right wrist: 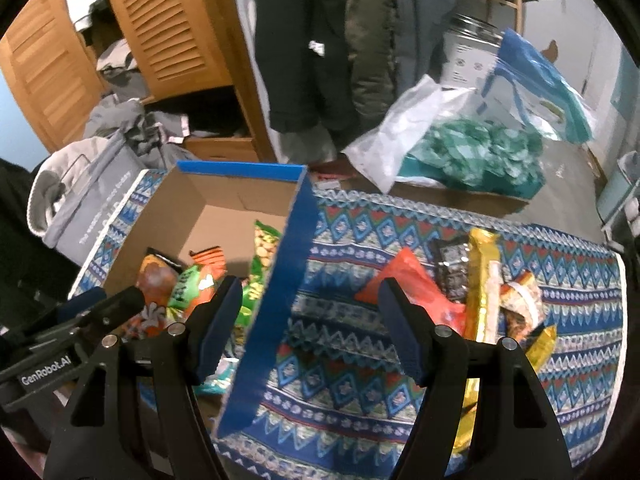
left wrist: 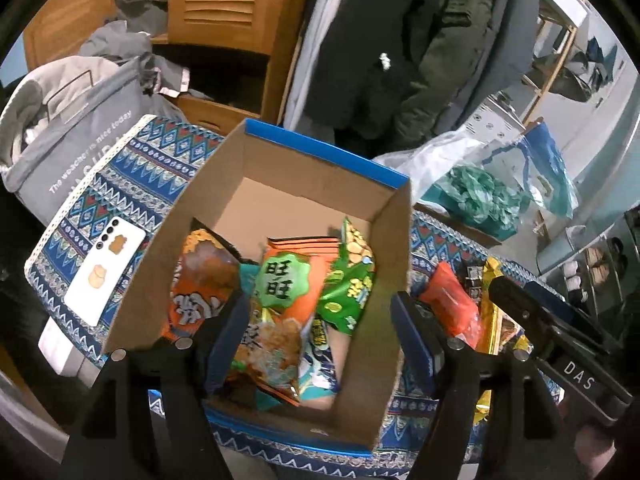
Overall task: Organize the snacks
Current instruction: 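Move both tools back from the box toward the yellow bars, then grasp a yellow bar with the left tool while the right tool grasps another yellow bar, then lift both held yellow bars and carry them over the box, then open both tools to drop the yellow bars into the box, then move both tools back from the box toward the red and black bags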
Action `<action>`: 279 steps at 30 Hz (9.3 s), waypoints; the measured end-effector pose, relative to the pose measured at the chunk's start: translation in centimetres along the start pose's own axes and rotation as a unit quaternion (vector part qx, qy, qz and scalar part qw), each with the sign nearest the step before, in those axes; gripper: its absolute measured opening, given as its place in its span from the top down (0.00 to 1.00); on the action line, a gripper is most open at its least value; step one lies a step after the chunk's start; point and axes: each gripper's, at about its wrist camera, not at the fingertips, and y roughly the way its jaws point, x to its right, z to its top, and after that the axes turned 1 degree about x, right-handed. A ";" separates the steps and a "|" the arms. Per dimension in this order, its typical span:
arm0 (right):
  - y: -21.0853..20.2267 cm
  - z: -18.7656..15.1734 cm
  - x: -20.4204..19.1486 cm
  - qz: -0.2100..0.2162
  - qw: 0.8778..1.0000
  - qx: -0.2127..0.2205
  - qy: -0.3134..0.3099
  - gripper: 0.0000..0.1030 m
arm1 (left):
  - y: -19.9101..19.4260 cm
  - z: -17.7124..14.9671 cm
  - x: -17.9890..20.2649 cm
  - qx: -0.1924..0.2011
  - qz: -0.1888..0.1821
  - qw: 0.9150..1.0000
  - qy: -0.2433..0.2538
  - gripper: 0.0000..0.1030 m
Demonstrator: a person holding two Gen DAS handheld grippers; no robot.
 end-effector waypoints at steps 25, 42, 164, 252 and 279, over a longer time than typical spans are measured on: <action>-3.2 -5.3 16.0 -0.083 0.987 -0.013 0.134 0.31 | 2.9 -4.1 11.6 -0.055 -0.026 0.993 0.102 0.28; -1.2 -9.1 23.4 -0.119 0.970 -0.059 0.204 0.31 | 7.9 -6.2 17.6 -0.103 -0.026 0.986 0.130 0.28; -6.0 -3.4 13.6 -0.075 0.989 0.079 0.097 0.73 | 2.2 -4.1 17.1 0.025 -0.056 0.987 0.146 0.73; 0.7 1.7 -1.8 0.001 1.000 0.018 0.017 0.31 | -0.1 0.1 0.9 0.051 0.020 0.998 0.014 0.32; 1.5 -1.9 13.4 -0.085 0.991 -0.018 0.098 0.31 | 5.8 -3.1 12.8 -0.032 0.003 0.996 0.087 0.30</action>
